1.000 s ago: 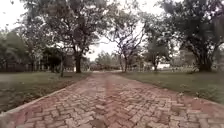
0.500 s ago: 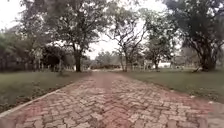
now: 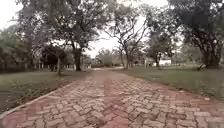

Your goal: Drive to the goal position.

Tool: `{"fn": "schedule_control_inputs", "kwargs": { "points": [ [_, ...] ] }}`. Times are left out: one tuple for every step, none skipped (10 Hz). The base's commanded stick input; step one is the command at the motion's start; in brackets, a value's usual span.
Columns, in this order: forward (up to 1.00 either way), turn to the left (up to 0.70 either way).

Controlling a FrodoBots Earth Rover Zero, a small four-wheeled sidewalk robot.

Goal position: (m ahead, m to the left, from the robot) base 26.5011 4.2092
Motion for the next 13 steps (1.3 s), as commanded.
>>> {"fn": "schedule_control_inputs", "kwargs": {
  "points": [
    [0.7,0.0],
    [0.7,0.0],
    [0.7,0.0],
    [0.7,0.0],
    [0.7,0.0],
    [0.7,0.0],
    [0.7,0.0],
    [0.7,0.0],
    [0.7,0.0],
    [0.7,0.0],
    [0.7,0.0],
    [0.7,0.0],
    [0.7,0.0]
  ]
}}
